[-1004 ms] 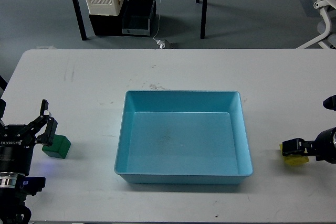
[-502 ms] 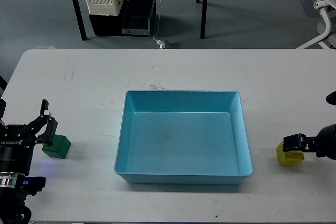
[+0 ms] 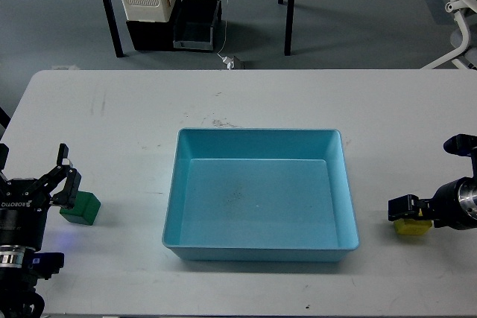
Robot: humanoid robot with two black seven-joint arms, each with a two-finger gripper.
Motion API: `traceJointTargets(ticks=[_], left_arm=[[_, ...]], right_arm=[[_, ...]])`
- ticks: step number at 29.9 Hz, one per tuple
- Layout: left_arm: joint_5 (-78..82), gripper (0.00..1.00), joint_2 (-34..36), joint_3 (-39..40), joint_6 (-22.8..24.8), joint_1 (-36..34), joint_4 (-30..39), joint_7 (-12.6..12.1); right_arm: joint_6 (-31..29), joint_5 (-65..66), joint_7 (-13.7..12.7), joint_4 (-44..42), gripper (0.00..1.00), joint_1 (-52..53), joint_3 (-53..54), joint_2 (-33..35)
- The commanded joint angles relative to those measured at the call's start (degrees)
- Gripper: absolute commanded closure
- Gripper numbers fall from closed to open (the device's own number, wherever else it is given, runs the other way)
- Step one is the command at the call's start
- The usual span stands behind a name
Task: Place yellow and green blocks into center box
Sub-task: 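Close the right gripper on the yellow cube, then lift the yellow cube and carry it over the blue tray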
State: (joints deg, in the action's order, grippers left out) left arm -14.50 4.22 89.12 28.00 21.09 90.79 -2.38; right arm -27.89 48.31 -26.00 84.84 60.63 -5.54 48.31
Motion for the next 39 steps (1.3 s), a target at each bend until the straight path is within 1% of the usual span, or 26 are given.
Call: traceJointTargets(ticks=[1,3,4,8,12,14,17,19,22,24,29,33,39], left_arm=[[0.00,0.00,0.00,0.00,0.00,0.00,0.00,0.00],[0.00,0.00,0.00,0.00,0.00,0.00,0.00,0.00],[0.00,0.00,0.00,0.00,0.00,0.00,0.00,0.00],[0.00,0.00,0.00,0.00,0.00,0.00,0.09,0.00],[0.00,0.00,0.00,0.00,0.00,0.00,0.18,0.00],[0.00,0.00,0.00,0.00,0.00,0.00,0.18,0.00],[0.00,0.00,-0.09,0.00,0.00,0.00,0.27,0.00],[-0.09,0.00,-0.09,0.08,0.00,0.00,0.35,0.00],[-0.09,0.00,-0.09,0.17,0.00,0.00,0.35,0.00],[-0.09,0.00,-0.09,0.26,0.00,0.09,0.35,0.09],[-0.09,0.00,-0.09,0.35,0.00,0.09,0.35,0.09],[-0.09,0.00,-0.09,0.35,0.00,0.09,0.35,0.09],[-0.09,0.00,-0.18,0.08,0.00,-0.08,0.35,0.09]], right_arm=[[-0.11,0.12,-0.19,-0.02,0.88,-0.17,0.53,0.56],[-0.11,0.21,-0.28,0.07,0.98,-0.17,0.53,0.65],[-0.11,0.12,-0.28,0.07,1.00,-0.17,0.62,0.65],[-0.11,-0.32,-0.37,1.11,1.00,0.01,2.64,0.82],[0.03,-1.46,-0.45,4.28,1.00,1.85,7.90,2.05],[-0.11,-5.57,-0.63,5.68,1.00,6.05,8.71,2.49],[-0.11,-14.71,-0.72,5.87,1.00,15.18,7.84,1.54],[-0.11,-18.85,-1.07,5.52,1.00,21.51,4.51,-2.84],[-0.11,-20.18,-1.07,4.38,1.00,29.34,-1.38,-10.39],[-0.11,-20.10,-1.07,3.15,1.00,31.03,-4.64,-16.02],[-0.11,-18.87,-1.77,-3.52,1.00,29.90,-9.74,-26.84],[-0.11,-13.78,-2.00,-8.01,1.00,25.86,-10.98,-31.07],[-0.11,-13.15,-2.00,-10.30,1.00,23.04,-11.15,-33.62]])
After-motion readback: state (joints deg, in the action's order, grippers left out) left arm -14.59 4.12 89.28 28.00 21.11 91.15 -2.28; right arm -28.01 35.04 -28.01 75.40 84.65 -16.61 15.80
